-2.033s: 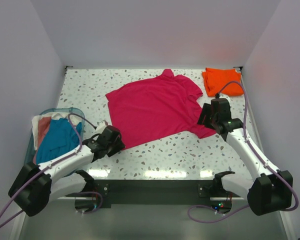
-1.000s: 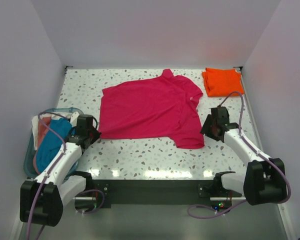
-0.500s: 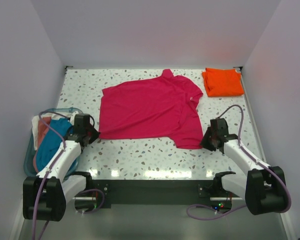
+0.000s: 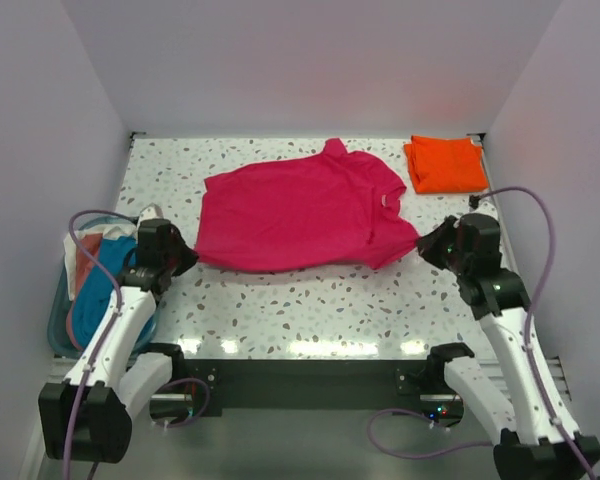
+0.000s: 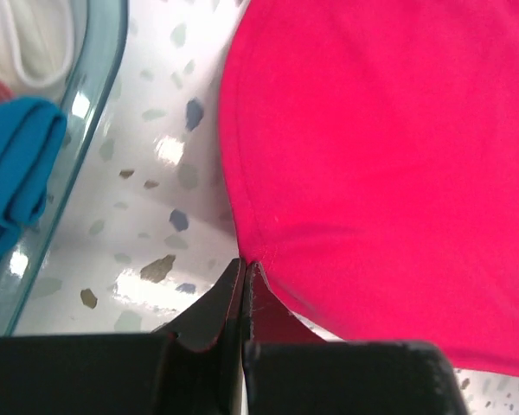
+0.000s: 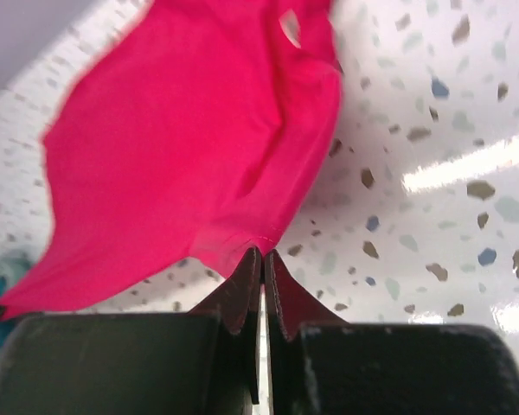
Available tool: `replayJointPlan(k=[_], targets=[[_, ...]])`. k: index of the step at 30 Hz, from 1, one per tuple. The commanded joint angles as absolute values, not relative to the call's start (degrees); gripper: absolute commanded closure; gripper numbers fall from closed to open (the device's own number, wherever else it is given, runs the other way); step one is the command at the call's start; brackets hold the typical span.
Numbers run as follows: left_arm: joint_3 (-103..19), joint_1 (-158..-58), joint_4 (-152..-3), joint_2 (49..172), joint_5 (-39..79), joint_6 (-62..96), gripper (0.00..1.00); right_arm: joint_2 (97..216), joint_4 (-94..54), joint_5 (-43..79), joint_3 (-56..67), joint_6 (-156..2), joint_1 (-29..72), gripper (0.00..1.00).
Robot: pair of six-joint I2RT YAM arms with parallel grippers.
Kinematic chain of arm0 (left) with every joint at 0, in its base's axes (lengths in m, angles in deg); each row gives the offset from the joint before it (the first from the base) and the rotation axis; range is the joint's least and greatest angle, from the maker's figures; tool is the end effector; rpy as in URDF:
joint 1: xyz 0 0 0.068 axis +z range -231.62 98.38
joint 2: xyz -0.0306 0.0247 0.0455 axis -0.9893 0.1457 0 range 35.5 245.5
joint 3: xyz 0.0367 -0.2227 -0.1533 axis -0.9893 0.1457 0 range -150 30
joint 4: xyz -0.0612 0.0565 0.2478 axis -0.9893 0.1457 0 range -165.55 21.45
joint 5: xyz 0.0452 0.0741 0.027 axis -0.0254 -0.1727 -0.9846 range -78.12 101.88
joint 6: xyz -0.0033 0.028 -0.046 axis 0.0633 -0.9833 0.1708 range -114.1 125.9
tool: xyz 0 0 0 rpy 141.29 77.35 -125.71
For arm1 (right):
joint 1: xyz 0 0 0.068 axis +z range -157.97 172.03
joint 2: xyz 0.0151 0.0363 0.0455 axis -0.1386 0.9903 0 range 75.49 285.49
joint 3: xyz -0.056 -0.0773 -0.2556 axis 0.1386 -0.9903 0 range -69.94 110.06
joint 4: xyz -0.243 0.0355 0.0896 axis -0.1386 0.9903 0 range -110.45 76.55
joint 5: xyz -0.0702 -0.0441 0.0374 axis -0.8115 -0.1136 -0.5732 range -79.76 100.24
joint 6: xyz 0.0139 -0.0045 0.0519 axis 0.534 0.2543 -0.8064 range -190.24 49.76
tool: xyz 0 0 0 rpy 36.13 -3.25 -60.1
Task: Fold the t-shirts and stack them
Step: Flatten the tshirt out
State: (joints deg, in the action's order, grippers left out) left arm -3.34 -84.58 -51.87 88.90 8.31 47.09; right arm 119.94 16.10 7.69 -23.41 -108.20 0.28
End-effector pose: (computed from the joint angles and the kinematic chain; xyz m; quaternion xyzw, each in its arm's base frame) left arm 0.1922 -0.0077 0.2221 -0.3126 0.8645 -0.1210 0.3745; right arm 0.1630 0.0219 0.3053 0.2368 0.8524 0.1646 0.4361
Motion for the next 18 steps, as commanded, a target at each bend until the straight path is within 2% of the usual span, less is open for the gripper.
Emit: replayJointPlan(k=[1,6,11,18], targets=[[-9.7,-84.0,-48.5,85.1,8.6,43.6,1.0,114.3,25.3,5.8,-14.0,-105.8,0.2,1.0],[-17.5,-84.0,-45.1,79.4,8.8,42.2,1.0,111.2,28.5,5.9,-3.1,-103.4,0.3,1.0],[-25.4,-84.0,-44.6,80.0,9.4,42.1,1.0,116.4,27.2,8.1,7.5,-99.8,0.4,1.0],[-32.2,-84.0,-58.1,94.4,12.8,44.0,1.0,141.3,14.5,14.2,14.2,-93.1,0.3,1.0]])
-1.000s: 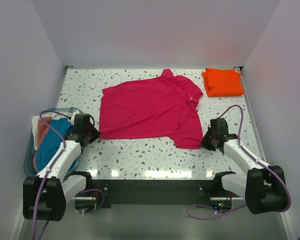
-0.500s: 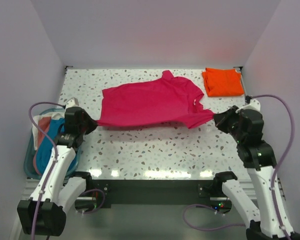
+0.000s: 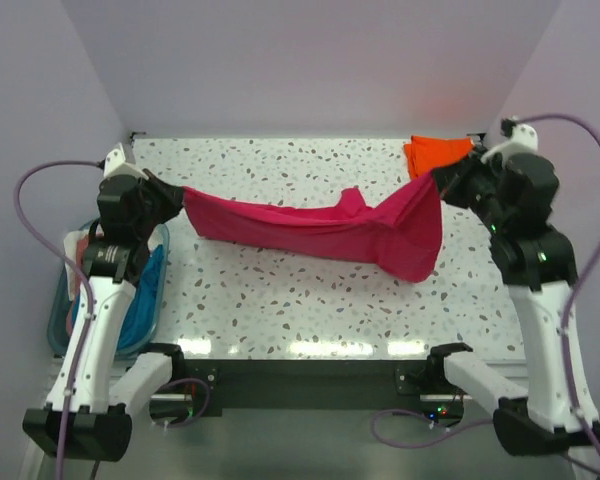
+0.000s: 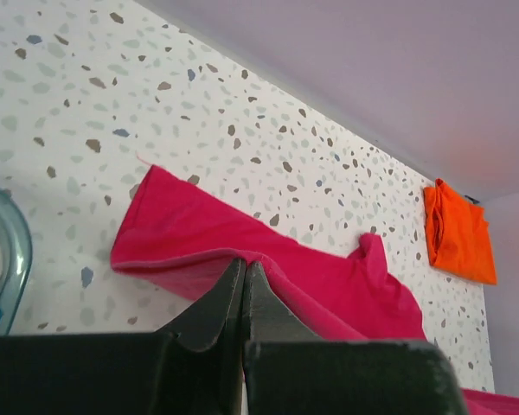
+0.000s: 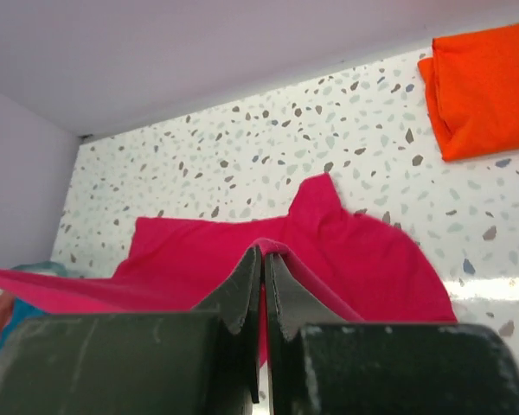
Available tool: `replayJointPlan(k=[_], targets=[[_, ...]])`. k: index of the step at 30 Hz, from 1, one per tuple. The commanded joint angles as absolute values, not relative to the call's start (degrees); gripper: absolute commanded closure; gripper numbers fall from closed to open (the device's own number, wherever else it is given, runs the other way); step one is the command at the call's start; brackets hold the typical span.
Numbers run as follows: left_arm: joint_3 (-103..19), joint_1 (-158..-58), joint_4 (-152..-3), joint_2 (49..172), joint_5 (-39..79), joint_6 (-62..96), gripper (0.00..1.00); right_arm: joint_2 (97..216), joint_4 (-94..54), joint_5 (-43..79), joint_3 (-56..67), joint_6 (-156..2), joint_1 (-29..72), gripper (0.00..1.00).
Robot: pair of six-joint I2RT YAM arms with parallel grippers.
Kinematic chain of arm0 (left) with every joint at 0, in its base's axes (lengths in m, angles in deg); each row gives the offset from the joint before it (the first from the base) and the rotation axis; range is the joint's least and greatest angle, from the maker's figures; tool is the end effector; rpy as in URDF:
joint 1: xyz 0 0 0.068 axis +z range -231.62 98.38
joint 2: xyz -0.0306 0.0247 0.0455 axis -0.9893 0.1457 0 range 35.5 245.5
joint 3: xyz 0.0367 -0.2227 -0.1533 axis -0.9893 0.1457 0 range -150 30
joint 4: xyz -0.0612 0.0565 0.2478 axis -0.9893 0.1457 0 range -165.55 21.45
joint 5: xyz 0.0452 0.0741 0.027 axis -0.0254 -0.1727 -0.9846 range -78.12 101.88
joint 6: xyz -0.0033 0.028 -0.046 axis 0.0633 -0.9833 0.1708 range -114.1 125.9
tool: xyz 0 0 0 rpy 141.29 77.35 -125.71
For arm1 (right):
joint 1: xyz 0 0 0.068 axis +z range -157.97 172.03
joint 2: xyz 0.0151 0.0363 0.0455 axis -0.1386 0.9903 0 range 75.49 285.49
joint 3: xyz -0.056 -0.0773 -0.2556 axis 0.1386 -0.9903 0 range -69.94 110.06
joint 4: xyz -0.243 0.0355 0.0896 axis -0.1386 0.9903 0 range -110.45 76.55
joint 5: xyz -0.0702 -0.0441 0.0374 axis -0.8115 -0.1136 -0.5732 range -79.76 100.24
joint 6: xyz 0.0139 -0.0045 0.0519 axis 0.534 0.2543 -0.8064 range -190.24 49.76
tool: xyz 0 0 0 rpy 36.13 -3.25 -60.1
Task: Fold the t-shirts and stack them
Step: Flatten the tshirt out
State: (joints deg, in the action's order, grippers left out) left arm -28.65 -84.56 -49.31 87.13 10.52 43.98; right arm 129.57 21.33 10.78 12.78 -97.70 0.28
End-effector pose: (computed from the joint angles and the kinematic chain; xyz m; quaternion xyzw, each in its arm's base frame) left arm 0.1951 -0.0092 0.3740 -0.2527 0.7751 -0.1938 0.5457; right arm 0.1564 0.0229 0.4725 0.1278 0.7729 0.1941 0.5905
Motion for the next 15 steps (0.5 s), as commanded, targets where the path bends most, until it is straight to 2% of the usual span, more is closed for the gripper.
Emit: replayJointPlan(k=[1,3,6,7,8,9,11,12,13,15], targets=[[-33.7,-84.0,-62.5,97.3,12.8,43.1,1.0,144.6,10.9,14.7,17.6,-92.8,0.2,1.0],[-40.1,-84.0,-66.6,106.9,13.5,41.9,1.0,156.7,9.2,16.0,23.5,-92.8,0.2,1.0],[-56.2,-83.7,-70.1,121.2,16.4,40.1,1.0,173.4,8.5,17.5,41.9,-92.5,0.2,1.0],[-61.5,-83.7,-69.1,127.8,17.3,39.9,1.0,177.0,11.4,17.4,54.5,-92.0,0.2,1.0],[-66.8,-83.6,-68.4,130.7,19.2,39.6,1.0,180.3,13.2,16.8,61.7,-91.5,0.3,1.0],[-78.3,-83.6,-67.1,133.5,19.6,39.6,1.0,187.0,14.8,16.0,76.1,-90.4,0.2,1.0],[-90.2,-83.6,-63.5,140.7,20.5,38.7,1.0,191.1,15.7,13.9,87.1,-89.7,0.1,1.0],[-102.1,-83.5,-62.2,143.0,20.6,38.4,1.0,190.5,13.9,13.1,89.3,-89.4,0.0,1.0],[-107.5,-83.3,-61.0,146.4,20.8,38.1,1.0,188.0,7.3,11.8,85.8,-89.1,-0.1,1.0],[-113.7,-82.0,-62.5,147.0,22.1,38.4,1.0,178.6,-1.9,10.4,71.6,-87.9,-0.2,1.0]])
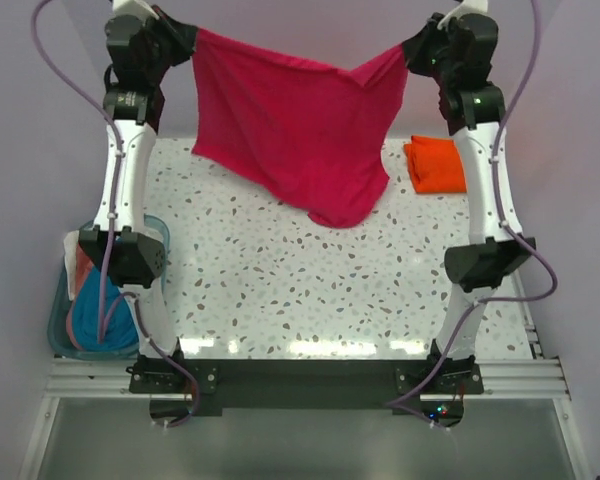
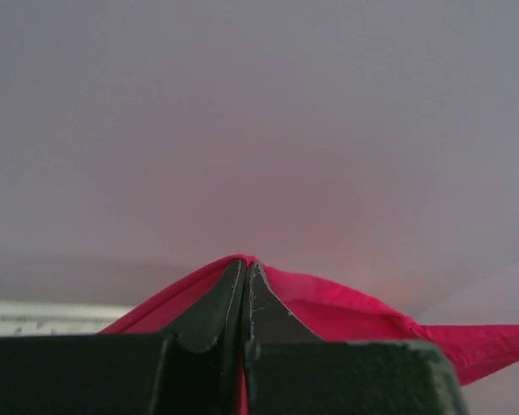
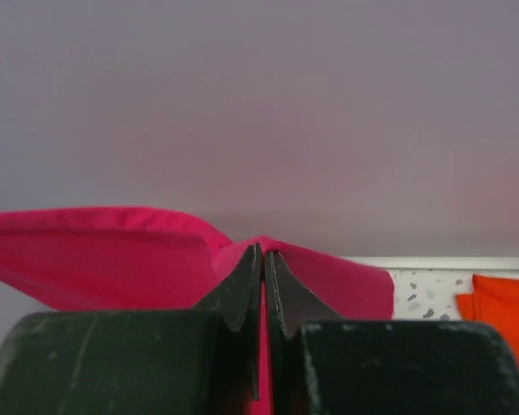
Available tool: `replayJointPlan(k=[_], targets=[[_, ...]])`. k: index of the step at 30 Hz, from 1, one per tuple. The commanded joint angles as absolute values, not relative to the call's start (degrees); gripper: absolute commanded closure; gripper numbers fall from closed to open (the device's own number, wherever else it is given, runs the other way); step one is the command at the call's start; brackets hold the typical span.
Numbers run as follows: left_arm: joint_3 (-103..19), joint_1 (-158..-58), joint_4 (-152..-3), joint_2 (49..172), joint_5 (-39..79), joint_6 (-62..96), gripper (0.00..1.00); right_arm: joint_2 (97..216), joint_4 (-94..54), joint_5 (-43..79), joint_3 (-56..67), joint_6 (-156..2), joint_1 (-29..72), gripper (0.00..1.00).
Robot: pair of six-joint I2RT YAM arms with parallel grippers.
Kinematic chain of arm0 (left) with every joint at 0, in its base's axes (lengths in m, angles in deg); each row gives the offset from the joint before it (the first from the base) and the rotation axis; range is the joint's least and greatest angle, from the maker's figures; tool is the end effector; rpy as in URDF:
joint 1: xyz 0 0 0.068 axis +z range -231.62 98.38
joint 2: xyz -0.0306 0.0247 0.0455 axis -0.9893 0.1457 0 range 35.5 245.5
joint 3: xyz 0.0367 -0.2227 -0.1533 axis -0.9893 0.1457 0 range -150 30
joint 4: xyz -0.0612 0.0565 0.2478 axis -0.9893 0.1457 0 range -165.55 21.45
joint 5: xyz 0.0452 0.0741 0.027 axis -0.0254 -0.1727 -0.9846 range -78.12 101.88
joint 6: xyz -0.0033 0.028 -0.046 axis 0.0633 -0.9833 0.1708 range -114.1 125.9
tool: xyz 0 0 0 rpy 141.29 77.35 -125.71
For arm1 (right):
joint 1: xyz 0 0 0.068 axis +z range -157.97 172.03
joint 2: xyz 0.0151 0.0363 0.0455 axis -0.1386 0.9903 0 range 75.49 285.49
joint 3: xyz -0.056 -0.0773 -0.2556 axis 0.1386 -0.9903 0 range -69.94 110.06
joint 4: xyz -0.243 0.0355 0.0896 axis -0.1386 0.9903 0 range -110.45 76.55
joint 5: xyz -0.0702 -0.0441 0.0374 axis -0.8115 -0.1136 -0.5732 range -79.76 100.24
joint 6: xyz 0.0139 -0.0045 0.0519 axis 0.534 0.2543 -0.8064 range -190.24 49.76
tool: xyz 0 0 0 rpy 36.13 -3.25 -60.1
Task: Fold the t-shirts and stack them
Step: Flatten the tshirt out
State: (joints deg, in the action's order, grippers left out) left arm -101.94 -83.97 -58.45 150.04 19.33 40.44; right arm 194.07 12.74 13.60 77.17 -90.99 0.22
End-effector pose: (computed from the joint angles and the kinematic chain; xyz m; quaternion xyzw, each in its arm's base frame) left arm 0.4542 -0.0233 0.4848 -0.1509 0.6890 -0.2673 0.6566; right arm 0.4372 0.0649 0.5061 0.0607 0.7327 0.1901 0.6506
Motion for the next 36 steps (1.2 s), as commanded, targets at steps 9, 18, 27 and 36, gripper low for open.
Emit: replayJointPlan(k=[9,18,27,36], targets=[[-89.8,-78.1,-74.3,134.0,23.8,38.5,1.0,169.8,-4.9,8.2,57.5,-85.2,-0.3,1.0],[-44.5,-78.1,-81.8,113.6,24.5,41.5,1.0,147.6,-7.4,7.3,8.6,-92.2,-0.2,1.0],[-6.4,-78.3,-75.6,92.9,24.6,45.9,1.0,121.5,6.9,8.1,-25.2,-102.0,-0.2,1.0],[7.5,-78.5,-61.0,78.8,19.1,49.7,1.0,103.0,18.4,12.6,-35.8,-105.7,-0.2,1.0]])
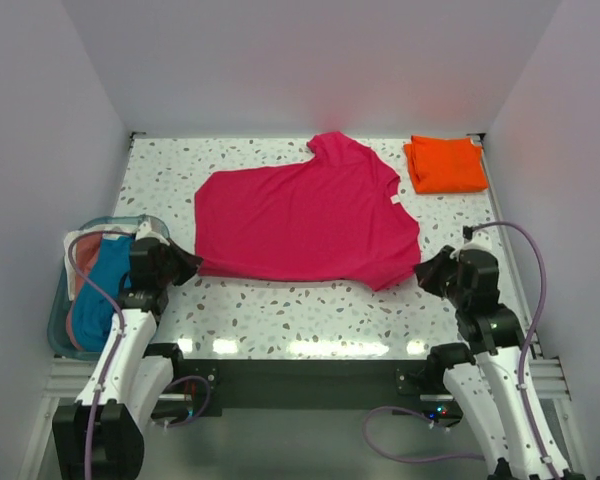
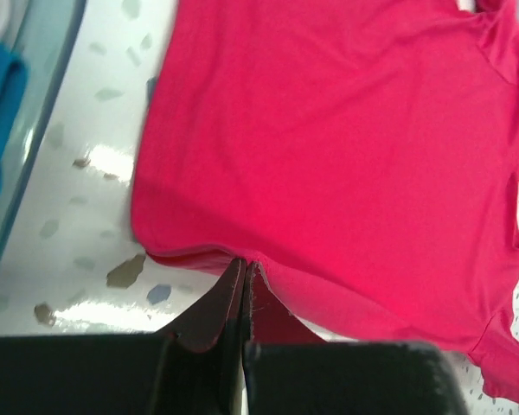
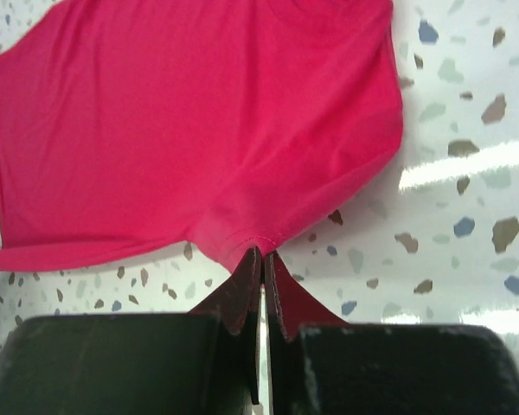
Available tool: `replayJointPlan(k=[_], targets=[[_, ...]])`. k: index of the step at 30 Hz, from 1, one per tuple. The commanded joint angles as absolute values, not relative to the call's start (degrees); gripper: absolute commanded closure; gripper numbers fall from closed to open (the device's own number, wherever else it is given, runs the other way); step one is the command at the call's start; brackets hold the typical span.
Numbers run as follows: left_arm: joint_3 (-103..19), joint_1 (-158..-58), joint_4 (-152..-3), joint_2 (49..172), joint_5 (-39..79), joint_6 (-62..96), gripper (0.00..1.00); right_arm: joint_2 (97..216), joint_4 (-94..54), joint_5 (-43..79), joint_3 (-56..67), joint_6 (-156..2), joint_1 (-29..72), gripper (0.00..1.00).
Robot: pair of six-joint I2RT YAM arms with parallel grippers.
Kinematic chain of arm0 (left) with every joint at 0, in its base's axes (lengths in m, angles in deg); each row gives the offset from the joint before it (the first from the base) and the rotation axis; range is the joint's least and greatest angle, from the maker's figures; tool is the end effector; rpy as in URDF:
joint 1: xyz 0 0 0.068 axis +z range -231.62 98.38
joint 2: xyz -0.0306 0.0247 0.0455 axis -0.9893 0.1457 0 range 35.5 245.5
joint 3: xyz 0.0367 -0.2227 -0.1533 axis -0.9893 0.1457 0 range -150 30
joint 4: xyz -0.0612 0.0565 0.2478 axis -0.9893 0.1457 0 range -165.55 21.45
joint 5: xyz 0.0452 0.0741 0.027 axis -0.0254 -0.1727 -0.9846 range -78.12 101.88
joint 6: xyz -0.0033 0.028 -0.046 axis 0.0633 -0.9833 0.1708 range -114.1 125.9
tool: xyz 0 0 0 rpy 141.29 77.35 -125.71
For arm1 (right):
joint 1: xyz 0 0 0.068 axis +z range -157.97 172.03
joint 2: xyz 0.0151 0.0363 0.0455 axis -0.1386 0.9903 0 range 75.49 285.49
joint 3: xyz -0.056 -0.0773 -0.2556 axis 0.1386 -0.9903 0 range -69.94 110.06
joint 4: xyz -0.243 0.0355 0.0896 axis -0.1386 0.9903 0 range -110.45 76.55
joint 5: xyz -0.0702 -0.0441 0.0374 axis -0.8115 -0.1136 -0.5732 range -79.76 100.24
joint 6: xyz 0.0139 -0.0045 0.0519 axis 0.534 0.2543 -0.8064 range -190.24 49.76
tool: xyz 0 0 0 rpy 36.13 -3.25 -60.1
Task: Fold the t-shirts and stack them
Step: Flatten the tshirt out, then fold the tshirt
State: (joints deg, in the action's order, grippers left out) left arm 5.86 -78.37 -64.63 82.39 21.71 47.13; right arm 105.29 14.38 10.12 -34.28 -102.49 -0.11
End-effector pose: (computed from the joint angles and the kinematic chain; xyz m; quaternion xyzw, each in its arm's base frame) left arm 0.1795 0.0041 0.2064 -0.2951 0.8283 -0.2244 0.4200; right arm 0.1232 0.0168 0.2763 0.1825 0.8419 0.1732 0.4773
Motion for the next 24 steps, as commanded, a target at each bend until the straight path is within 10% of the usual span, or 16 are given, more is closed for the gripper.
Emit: replayJointPlan(k=[1,24], targets=[[7.6,-78.5,-60.7,78.4,18.7,49.9,1.0,103.1,18.0,12.1,-35.5,-106.0,-0.2,1.0],[-13.4,-78.4,-68.8,111.3,16.2,49.6,1.0,160.3,-0.4,10.8,-0.1,-98.5,-0.2,1.0]])
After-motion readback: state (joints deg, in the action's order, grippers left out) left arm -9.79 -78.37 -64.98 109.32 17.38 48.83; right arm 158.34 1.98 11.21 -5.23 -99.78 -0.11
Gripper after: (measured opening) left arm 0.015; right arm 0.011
